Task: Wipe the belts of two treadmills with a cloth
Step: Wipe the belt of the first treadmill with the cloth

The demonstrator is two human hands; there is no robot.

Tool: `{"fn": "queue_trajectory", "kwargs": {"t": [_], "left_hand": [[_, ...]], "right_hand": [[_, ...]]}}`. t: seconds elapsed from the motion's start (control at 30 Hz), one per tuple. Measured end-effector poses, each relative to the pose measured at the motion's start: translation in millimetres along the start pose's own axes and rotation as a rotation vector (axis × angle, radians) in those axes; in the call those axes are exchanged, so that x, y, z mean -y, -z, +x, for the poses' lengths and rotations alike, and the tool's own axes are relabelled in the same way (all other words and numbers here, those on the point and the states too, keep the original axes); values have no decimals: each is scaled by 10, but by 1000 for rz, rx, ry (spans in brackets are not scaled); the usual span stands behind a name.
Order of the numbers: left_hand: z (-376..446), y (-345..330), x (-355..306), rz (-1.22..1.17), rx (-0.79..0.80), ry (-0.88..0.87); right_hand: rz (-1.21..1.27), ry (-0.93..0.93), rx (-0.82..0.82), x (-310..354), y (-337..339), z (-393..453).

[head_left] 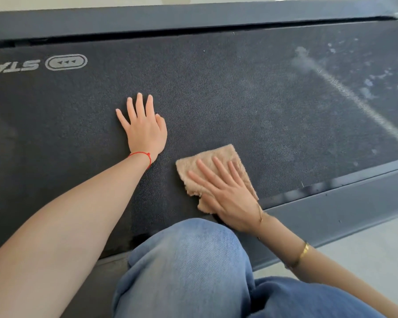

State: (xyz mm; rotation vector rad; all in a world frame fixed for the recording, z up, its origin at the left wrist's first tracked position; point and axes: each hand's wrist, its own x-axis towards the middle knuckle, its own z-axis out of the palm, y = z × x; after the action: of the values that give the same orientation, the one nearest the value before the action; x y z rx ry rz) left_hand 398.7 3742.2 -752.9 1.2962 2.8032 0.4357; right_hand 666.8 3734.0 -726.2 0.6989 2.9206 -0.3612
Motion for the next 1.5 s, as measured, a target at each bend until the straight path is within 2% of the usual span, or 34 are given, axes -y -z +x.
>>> {"fn": "queue_trajectory", "kwargs": {"t": [0.13,0.27,0.33,0.4,0.47,0.53,0.67,0.83,0.97,1.03,1.13,1.23,1.33,1.5], "left_hand": [[2,4,27,-5,10,-6],[-6,29,14,17,33,-7],[-15,22,-23,25,43,12],[-26,5,-99,21,59,35],[-27,-33,-251,24,71,27],[-18,-87,-447,16,73,14],[131,-173,-770,15,59,5],[380,-294,-1097,46,60,-28],[554,-397,-1274,32,53,32],[582,-444,-1303,41,28,46],[569,-469,-1295,55,6,51],[566,-466,-1305,76,10,58],[570,-457,-1314,77,5,63],[600,-444,-1319,91,1,79]], "right_hand": [[-24,29,15,-140,-9,-125],[-87,-214,-12,-720,129,-6],[-40,-350,-23,-1030,225,122],[33,-402,-40,-1104,266,225],[22,-325,-49,-1007,236,250],[0,-155,-30,-932,196,165],[9,27,-38,-1282,265,190],[-4,-120,-85,-2152,438,774],[38,-217,-75,-2550,697,1444],[51,-187,-71,-2465,718,1606],[-3,13,-64,-2270,622,1510],[6,93,-52,-2381,647,1507],[5,102,-61,-2598,740,1747],[22,-11,-59,-2868,939,2540]]}}
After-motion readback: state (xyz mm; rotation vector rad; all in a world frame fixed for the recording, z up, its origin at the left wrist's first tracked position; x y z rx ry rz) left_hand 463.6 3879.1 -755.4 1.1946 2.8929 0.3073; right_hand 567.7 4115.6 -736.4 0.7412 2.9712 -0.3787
